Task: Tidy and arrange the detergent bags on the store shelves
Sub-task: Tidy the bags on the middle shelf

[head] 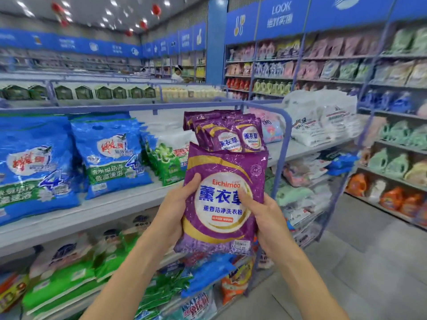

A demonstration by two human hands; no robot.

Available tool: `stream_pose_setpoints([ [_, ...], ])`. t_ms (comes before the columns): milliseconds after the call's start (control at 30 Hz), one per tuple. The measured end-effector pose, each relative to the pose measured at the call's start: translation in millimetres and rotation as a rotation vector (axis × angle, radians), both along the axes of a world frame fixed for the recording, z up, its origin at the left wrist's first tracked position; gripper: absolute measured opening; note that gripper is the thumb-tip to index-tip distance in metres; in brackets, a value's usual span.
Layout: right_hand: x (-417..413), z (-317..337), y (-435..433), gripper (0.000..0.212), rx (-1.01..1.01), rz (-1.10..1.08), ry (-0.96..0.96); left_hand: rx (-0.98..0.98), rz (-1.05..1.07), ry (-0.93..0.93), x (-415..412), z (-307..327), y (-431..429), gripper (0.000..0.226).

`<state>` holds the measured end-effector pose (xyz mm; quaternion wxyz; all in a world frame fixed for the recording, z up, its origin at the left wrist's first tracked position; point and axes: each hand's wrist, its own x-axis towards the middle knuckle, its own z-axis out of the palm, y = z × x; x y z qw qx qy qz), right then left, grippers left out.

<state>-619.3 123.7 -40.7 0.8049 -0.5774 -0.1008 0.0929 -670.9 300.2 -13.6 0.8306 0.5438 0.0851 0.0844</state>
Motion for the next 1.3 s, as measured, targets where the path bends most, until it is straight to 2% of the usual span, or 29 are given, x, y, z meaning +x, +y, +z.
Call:
stream_pose_setpoints([
  [167, 95, 15, -20, 0.032, -0.031, -0.078, -0.013, -0.039, 0.026, -0.037, 105, 10, -27, 0.038],
  [300, 170, 27, -41, 0.036, -0.031, -0.14, -0.013, -0.015, 0.013, -0.058, 176, 15, -49, 0.04],
  [367, 202, 31, -49, 0.03, -0.021, -0.128, -0.027, -0.01, 0.025, -0.067, 207, 15, -56, 0.034],
  [533, 287, 38, -60, 0.032, 0.013, -0.077, -0.079, 0.02, 0.051, -0.104, 279, 22, -76, 0.027],
  [833, 437, 50, -81, 0.015, 0.052, 0.08, -0.139, 0.152, 0.273, -0.141, 399, 30, -110, 0.036],
  [933, 474, 51, -82, 0.012, 0.043, 0.11, -0.174, 0.195, 0.335, -0.101, 425, 27, -116, 0.023],
  [1133, 514, 33, -64, 0.015, 0.067, 0.063, -0.214, 0.304, 0.459, -0.042, 460, 22, -118, 0.028],
  [1233, 527, 16, -52, 0.021, 0.054, 0.036, -0.169, 0.374, 0.492, 0.012, 474, 8, -116, 0.028],
  [1300, 533, 1, -48, 0.022, 0.024, 0.032, -0.134, 0.402, 0.524, 0.048, 481, -4, -115, 0.041],
])
